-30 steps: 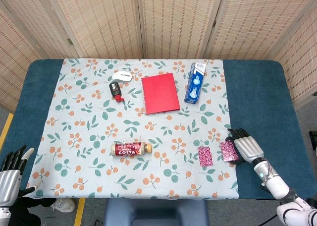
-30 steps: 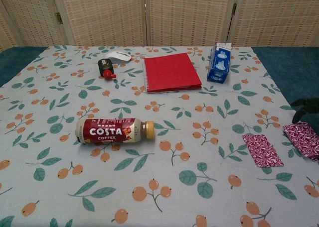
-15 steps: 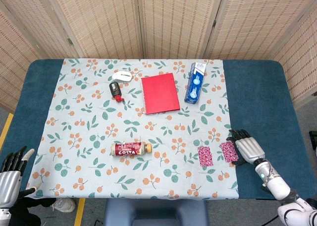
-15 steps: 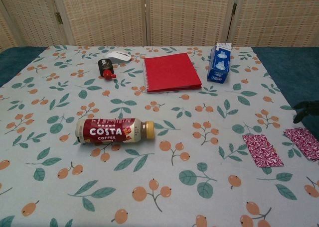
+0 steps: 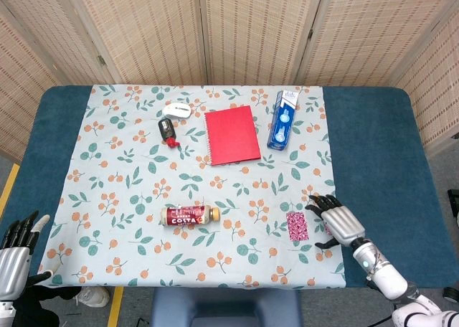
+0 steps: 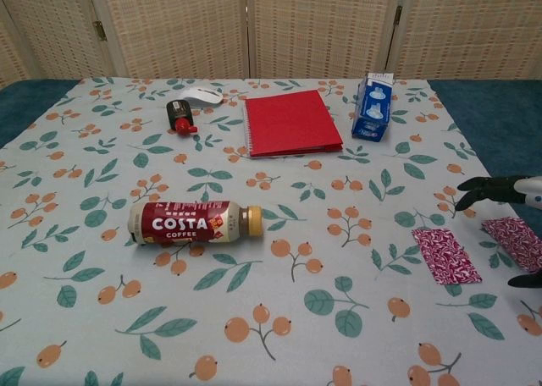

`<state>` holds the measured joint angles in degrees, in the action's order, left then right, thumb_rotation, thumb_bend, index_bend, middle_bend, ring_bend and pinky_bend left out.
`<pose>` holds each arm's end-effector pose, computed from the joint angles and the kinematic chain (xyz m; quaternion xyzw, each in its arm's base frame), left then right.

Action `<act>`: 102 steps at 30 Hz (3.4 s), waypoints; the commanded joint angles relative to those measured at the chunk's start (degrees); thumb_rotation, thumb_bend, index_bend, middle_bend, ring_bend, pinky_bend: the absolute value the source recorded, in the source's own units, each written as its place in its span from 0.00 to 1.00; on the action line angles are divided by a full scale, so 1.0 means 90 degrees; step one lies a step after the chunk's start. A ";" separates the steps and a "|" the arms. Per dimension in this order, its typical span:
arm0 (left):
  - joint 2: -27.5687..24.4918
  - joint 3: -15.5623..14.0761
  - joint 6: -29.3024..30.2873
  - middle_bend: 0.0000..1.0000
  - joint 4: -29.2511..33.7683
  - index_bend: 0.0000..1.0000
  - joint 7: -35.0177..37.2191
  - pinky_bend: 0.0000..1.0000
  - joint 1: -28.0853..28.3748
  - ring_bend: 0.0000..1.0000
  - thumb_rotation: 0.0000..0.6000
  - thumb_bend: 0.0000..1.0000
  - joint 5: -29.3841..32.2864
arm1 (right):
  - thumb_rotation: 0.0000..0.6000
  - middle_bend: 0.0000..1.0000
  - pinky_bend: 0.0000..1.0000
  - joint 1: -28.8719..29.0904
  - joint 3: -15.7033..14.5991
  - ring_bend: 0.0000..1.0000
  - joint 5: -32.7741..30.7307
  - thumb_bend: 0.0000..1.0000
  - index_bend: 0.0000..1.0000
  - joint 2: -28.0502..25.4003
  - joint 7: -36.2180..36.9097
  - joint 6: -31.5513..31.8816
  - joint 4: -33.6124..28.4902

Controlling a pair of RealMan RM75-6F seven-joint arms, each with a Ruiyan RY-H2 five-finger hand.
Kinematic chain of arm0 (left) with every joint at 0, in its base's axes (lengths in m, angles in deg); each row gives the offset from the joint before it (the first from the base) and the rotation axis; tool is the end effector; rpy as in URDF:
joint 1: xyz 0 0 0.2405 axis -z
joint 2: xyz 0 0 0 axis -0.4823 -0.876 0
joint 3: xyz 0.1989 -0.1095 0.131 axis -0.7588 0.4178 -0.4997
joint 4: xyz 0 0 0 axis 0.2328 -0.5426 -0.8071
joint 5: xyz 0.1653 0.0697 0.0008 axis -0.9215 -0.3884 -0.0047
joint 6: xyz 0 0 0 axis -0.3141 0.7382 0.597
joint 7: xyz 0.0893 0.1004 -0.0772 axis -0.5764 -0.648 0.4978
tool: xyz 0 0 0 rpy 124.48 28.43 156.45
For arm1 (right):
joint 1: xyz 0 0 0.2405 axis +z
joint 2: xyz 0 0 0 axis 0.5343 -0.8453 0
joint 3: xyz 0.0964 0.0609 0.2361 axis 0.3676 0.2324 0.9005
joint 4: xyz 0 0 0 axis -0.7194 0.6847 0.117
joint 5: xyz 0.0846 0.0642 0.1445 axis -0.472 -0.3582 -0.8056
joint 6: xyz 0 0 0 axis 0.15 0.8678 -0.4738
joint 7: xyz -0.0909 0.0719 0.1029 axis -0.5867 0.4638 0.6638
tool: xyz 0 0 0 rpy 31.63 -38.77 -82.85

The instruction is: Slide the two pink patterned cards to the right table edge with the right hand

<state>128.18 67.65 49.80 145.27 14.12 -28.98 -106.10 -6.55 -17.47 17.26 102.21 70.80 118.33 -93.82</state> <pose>-0.3218 0.1506 0.1689 -0.5923 -0.4075 -0.3726 0.5867 -0.2818 -0.2630 0.0502 0.7587 -0.4420 0.2628 0.3998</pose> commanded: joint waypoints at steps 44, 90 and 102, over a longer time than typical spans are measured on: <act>0.0065 -0.0003 -0.0011 0.00 -0.0325 0.12 0.0304 0.00 -0.0051 0.09 1.00 0.25 0.0030 | 0.86 0.07 0.00 0.0202 0.0281 0.00 -0.1108 0.18 0.32 0.0445 -0.0891 -0.0241 -0.0178; 0.0037 -0.0040 -0.0055 0.00 -0.0065 0.12 0.0003 0.00 -0.0065 0.09 1.00 0.25 0.0037 | 0.86 0.07 0.00 0.0004 0.0113 0.00 -0.0647 0.18 0.25 -0.0115 0.0161 -0.0437 0.0719; 0.0039 -0.0039 -0.0039 0.00 -0.0045 0.12 -0.0014 0.00 -0.0072 0.09 1.00 0.25 0.0025 | 0.85 0.07 0.00 -0.0003 0.0113 0.00 -0.0645 0.18 0.19 -0.0129 0.0110 -0.0461 0.0759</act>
<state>128.52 67.30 49.45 144.87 14.00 -29.62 -105.87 -6.54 -16.45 11.43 101.07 71.79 114.12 -86.94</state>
